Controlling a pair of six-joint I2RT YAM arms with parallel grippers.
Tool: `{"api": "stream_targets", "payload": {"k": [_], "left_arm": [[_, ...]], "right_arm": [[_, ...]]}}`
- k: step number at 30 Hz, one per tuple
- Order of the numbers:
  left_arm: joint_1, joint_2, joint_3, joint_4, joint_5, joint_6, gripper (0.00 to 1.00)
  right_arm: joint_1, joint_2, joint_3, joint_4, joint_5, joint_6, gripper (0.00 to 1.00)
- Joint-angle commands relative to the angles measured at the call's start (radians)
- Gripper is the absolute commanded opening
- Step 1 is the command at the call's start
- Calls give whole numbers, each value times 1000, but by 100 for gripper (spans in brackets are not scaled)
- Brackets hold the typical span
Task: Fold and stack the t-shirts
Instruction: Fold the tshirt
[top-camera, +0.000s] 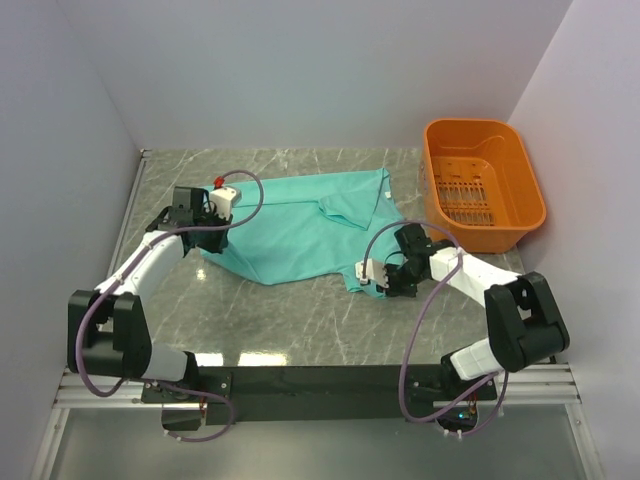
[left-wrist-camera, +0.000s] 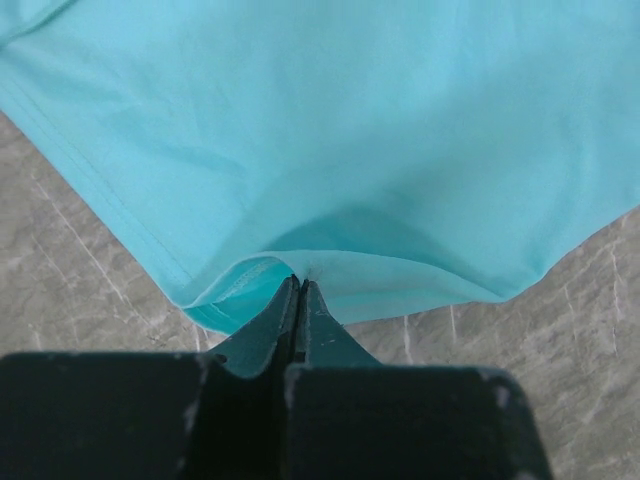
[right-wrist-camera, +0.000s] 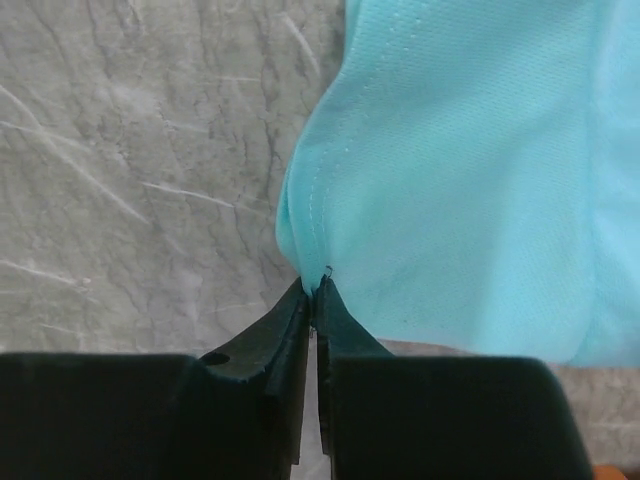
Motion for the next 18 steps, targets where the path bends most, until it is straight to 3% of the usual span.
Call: {"api": "stream_targets", "payload": {"k": [1, 9, 18], "left_arm": [[-5, -61, -16, 31, 19, -5, 1], [-5, -160, -34, 47, -9, -14, 0], [-4, -249, -57, 67, -50, -20, 0]], "right_arm": [[-20, -75, 61, -17, -34, 34, 10], [-103, -172, 230, -217, -182, 57, 5], [-144, -128, 315, -149, -202, 219, 0]]}}
